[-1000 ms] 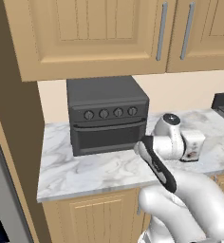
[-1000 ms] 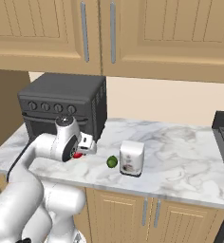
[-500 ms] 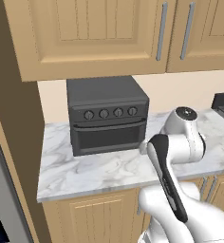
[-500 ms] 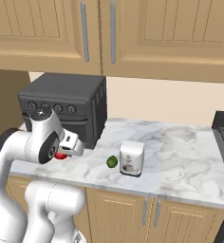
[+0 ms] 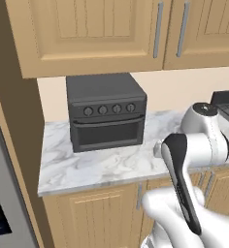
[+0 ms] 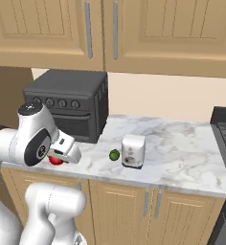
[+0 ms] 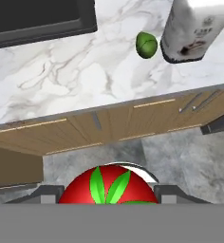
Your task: Place the avocado and tomato inside the fridge drawer. Close the drawer after placing the vegetables.
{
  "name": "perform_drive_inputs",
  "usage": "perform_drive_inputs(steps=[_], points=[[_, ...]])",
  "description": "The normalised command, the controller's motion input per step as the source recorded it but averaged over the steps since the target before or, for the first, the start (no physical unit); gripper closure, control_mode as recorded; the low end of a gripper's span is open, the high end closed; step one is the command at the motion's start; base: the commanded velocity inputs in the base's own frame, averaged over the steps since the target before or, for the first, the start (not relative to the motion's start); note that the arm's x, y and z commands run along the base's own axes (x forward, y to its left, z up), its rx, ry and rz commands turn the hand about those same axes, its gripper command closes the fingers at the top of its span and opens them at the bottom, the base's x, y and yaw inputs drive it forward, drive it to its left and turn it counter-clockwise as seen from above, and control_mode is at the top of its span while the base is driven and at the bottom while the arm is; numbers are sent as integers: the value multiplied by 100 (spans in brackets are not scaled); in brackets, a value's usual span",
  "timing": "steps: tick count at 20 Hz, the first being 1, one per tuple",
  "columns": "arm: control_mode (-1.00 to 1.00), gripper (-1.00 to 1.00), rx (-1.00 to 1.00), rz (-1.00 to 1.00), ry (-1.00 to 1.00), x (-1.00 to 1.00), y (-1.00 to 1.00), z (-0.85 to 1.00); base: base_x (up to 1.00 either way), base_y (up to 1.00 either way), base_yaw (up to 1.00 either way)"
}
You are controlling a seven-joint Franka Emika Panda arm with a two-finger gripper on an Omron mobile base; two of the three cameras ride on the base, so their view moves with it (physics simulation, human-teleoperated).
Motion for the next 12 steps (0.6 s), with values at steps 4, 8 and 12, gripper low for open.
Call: perform_drive_inputs(steps=[4,8,12], points=[[100,100,0,0,0,0,0,0,-100,16,-4],[100,100,0,0,0,0,0,0,-100,57,0],[100,100,0,0,0,0,0,0,-100,93,4]])
